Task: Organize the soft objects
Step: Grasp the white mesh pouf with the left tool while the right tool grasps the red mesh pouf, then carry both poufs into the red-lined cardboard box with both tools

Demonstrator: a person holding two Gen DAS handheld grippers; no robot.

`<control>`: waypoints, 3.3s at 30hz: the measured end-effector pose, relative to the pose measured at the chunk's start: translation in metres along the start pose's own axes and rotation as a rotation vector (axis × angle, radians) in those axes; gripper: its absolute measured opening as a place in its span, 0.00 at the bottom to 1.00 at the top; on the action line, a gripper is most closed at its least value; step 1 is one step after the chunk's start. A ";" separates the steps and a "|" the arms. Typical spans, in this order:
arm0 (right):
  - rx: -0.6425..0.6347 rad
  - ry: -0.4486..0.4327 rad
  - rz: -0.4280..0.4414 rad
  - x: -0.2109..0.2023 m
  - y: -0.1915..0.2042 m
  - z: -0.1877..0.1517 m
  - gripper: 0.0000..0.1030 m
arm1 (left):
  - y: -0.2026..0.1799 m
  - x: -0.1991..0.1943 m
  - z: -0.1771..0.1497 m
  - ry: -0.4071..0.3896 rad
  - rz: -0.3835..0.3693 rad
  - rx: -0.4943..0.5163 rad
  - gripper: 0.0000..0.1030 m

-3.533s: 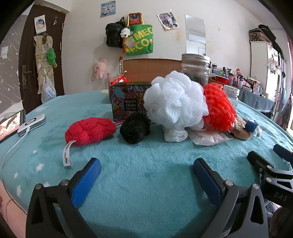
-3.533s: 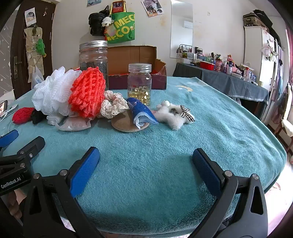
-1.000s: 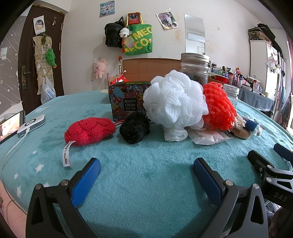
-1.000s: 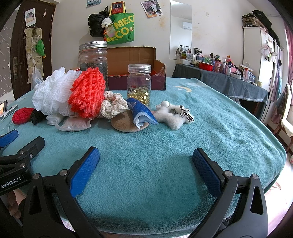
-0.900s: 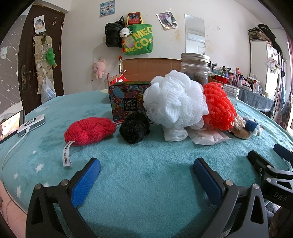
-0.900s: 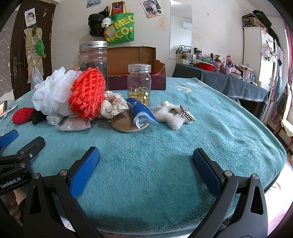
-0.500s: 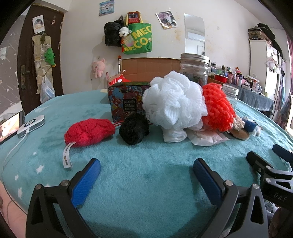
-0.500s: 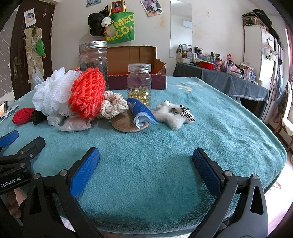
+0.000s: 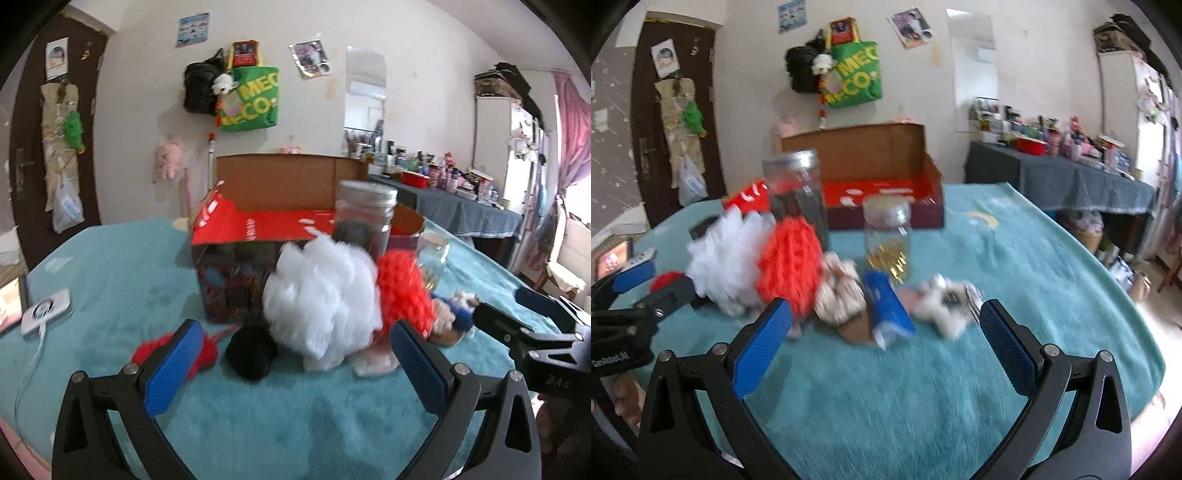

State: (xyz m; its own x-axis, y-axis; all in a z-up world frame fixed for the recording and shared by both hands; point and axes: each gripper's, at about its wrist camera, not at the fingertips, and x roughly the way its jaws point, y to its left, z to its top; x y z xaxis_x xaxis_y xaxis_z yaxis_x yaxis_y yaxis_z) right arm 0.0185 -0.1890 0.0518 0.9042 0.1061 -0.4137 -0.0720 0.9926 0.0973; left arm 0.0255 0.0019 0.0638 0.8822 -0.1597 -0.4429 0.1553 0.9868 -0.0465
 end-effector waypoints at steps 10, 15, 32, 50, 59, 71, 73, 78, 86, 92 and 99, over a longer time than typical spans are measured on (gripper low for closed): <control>-0.103 0.143 0.291 0.050 0.008 0.041 1.00 | 0.002 0.036 0.032 0.098 -0.110 0.050 1.00; -0.090 0.235 0.402 0.075 0.013 0.042 0.79 | 0.005 0.053 0.028 0.188 -0.153 0.048 0.83; 0.001 0.222 0.466 0.055 0.001 0.044 0.34 | 0.005 0.032 0.033 0.171 -0.223 0.068 0.31; -0.007 0.090 0.397 0.017 -0.024 0.092 0.34 | 0.032 -0.006 0.088 0.016 -0.176 0.055 0.30; -0.059 0.099 0.404 0.033 -0.036 0.147 0.34 | 0.039 0.016 0.131 0.043 -0.241 0.094 0.30; -0.144 0.247 0.409 0.099 -0.026 0.208 0.34 | 0.036 0.071 0.182 0.128 -0.242 0.204 0.30; -0.146 0.285 0.397 0.120 -0.026 0.215 0.34 | 0.033 0.087 0.188 0.155 -0.240 0.221 0.30; -0.150 0.389 0.349 0.185 -0.023 0.233 0.34 | 0.028 0.141 0.205 0.244 -0.260 0.212 0.30; -0.100 0.545 0.277 0.294 -0.021 0.245 0.34 | 0.029 0.234 0.214 0.364 -0.218 0.177 0.31; -0.070 0.631 0.238 0.353 -0.016 0.242 0.34 | 0.034 0.296 0.213 0.447 -0.188 0.132 0.31; -0.023 0.691 0.206 0.390 -0.019 0.234 0.36 | 0.041 0.335 0.203 0.510 -0.178 0.067 0.33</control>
State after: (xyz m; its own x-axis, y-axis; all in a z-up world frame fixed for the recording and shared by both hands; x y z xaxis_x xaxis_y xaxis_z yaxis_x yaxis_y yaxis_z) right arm 0.4713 -0.1803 0.1001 0.3986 0.2961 -0.8680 -0.2282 0.9487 0.2188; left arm 0.4179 -0.0172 0.0954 0.5149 -0.2742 -0.8122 0.3253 0.9391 -0.1109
